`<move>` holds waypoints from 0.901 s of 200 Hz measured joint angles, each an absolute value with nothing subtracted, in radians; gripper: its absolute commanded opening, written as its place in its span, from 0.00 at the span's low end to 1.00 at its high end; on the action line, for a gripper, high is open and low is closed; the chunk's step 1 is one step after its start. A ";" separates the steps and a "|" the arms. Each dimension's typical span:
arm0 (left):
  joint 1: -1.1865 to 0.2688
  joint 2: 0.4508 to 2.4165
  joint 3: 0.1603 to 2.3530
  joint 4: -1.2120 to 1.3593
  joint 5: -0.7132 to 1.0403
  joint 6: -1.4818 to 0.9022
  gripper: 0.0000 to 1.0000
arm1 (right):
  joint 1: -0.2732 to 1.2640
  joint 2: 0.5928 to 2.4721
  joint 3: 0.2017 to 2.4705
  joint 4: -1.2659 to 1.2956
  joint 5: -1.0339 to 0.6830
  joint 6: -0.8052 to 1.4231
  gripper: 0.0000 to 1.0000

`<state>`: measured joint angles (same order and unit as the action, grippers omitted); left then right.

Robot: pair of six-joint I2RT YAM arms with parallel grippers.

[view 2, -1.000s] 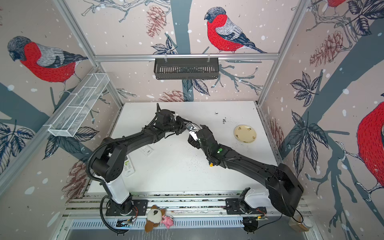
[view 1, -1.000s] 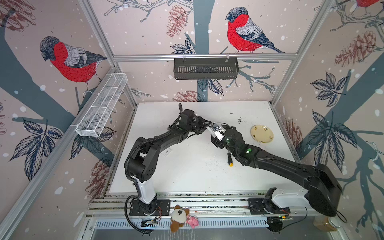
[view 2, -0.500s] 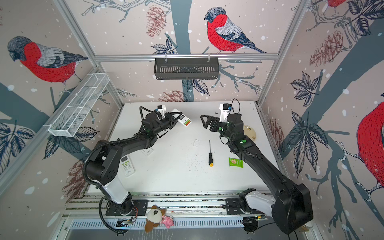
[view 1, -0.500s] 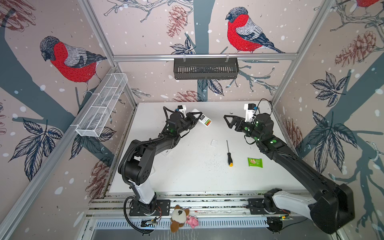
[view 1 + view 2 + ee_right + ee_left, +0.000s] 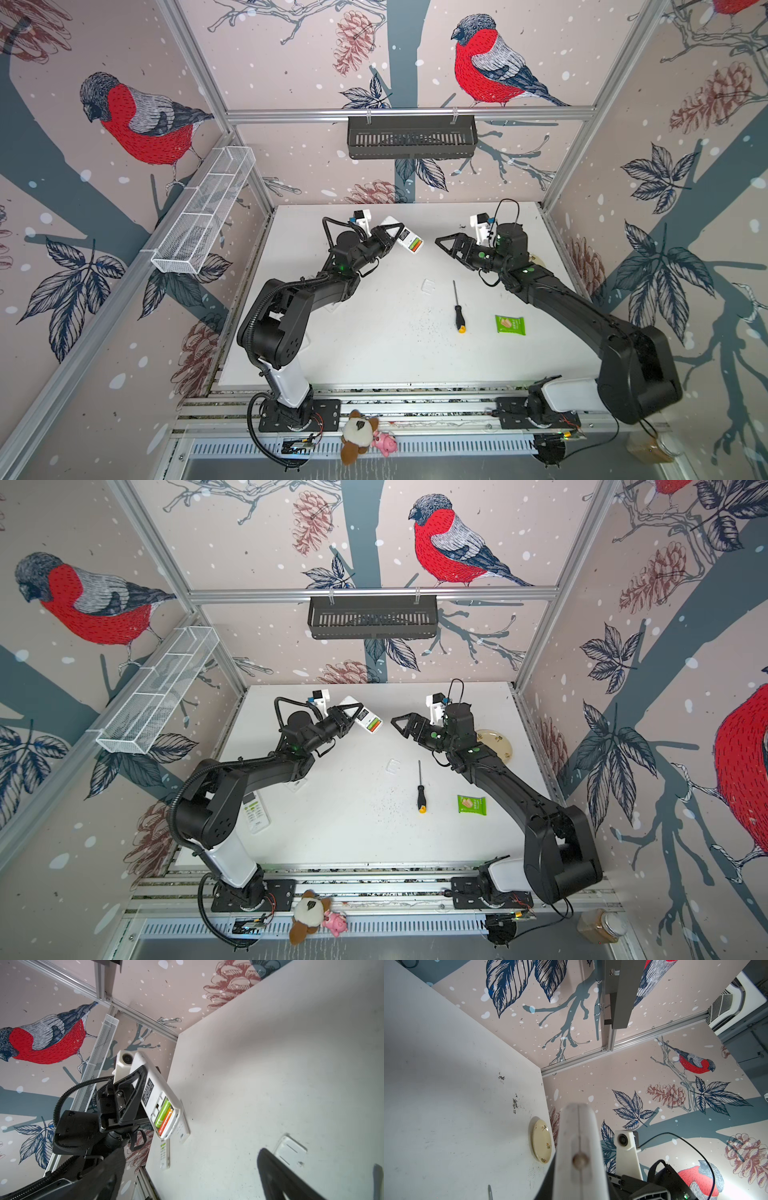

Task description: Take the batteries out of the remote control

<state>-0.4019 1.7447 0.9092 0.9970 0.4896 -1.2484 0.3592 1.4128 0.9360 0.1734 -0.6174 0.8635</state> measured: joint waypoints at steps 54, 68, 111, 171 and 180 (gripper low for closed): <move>-0.400 1.716 0.901 0.853 0.487 -1.065 0.00 | 0.391 1.558 1.114 0.004 -0.564 0.765 1.00; -0.400 1.716 0.862 0.820 0.474 -1.018 0.00 | 0.381 1.609 1.193 -0.127 -0.492 0.702 1.00; -0.400 1.729 0.702 0.827 0.440 -0.973 0.00 | 0.376 1.681 1.221 -0.434 -0.299 0.546 0.99; -0.442 1.804 0.567 0.995 0.353 -1.036 0.33 | 0.470 1.636 1.021 -0.601 -0.210 0.465 0.93; -0.446 1.815 0.559 1.011 0.337 -1.044 0.42 | 0.481 1.622 1.001 -0.606 -0.209 0.462 0.92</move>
